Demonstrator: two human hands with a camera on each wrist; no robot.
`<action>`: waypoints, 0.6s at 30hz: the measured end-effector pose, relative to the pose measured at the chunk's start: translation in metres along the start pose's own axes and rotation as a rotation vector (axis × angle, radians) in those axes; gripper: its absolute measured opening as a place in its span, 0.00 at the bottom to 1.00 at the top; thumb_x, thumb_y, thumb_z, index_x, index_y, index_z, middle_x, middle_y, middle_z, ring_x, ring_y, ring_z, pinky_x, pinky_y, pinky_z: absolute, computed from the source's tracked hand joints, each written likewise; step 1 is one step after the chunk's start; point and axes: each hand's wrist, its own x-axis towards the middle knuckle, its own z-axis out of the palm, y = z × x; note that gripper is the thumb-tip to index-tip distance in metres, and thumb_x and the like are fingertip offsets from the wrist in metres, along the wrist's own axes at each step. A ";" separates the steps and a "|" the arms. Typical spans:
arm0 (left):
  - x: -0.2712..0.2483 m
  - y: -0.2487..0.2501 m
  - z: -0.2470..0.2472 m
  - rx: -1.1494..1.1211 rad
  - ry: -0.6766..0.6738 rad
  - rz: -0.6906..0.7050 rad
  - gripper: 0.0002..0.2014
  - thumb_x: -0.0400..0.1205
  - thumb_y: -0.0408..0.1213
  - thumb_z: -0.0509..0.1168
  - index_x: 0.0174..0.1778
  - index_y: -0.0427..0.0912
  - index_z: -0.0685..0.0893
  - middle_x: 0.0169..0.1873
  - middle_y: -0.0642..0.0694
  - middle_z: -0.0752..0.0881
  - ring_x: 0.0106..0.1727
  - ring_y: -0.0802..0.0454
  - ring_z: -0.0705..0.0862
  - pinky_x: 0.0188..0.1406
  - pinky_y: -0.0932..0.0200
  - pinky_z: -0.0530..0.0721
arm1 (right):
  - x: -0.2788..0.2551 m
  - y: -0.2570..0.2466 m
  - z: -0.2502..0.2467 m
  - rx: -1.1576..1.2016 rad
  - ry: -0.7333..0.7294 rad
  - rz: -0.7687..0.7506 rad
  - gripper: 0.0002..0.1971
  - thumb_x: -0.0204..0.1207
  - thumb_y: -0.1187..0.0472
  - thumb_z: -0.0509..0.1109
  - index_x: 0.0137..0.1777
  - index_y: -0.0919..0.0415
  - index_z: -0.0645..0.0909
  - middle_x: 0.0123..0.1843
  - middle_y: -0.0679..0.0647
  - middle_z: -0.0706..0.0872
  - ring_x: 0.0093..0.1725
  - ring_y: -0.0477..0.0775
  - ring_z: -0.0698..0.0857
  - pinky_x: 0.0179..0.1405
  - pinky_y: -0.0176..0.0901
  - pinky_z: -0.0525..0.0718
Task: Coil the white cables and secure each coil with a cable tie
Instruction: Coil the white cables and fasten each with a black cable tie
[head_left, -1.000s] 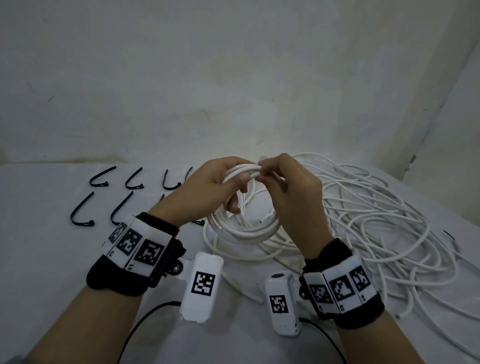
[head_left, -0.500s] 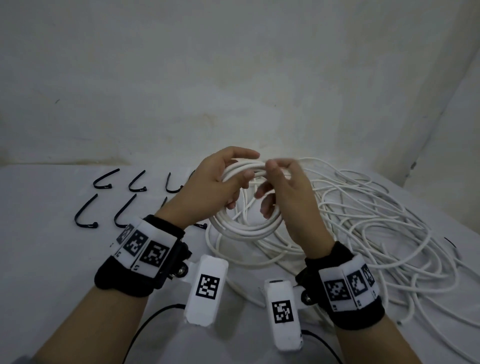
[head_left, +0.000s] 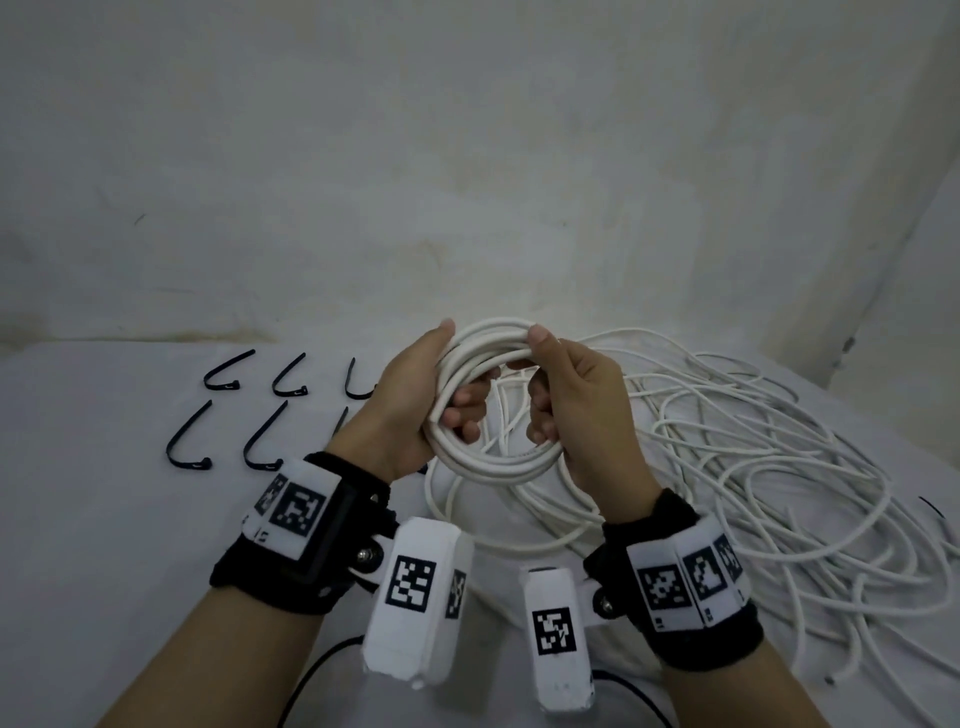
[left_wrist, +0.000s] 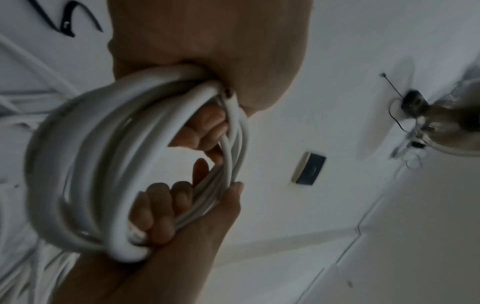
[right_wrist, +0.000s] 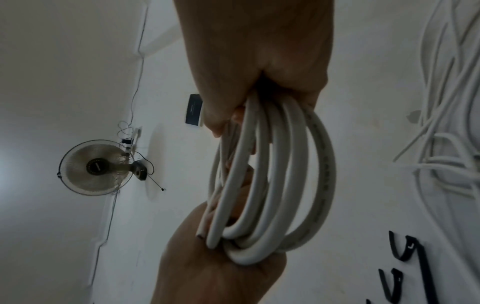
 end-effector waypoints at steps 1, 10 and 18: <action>-0.001 0.001 0.000 0.001 -0.036 -0.055 0.31 0.87 0.55 0.44 0.32 0.36 0.79 0.17 0.49 0.65 0.13 0.58 0.62 0.15 0.67 0.68 | -0.001 0.000 -0.002 -0.017 -0.023 -0.004 0.16 0.81 0.52 0.66 0.35 0.61 0.81 0.23 0.57 0.68 0.16 0.47 0.66 0.17 0.37 0.69; -0.007 0.008 0.002 0.152 -0.061 0.010 0.20 0.88 0.48 0.47 0.46 0.40 0.79 0.20 0.49 0.65 0.15 0.58 0.60 0.16 0.66 0.68 | -0.005 -0.006 -0.006 -0.191 -0.094 -0.155 0.16 0.79 0.46 0.63 0.58 0.57 0.75 0.32 0.55 0.78 0.20 0.50 0.75 0.18 0.40 0.75; -0.007 0.004 0.009 0.188 0.038 0.227 0.17 0.88 0.39 0.49 0.56 0.38 0.82 0.19 0.49 0.67 0.16 0.57 0.62 0.18 0.65 0.69 | -0.007 -0.005 -0.009 -0.279 -0.066 -0.298 0.13 0.79 0.59 0.70 0.63 0.53 0.80 0.47 0.62 0.82 0.30 0.49 0.83 0.20 0.41 0.80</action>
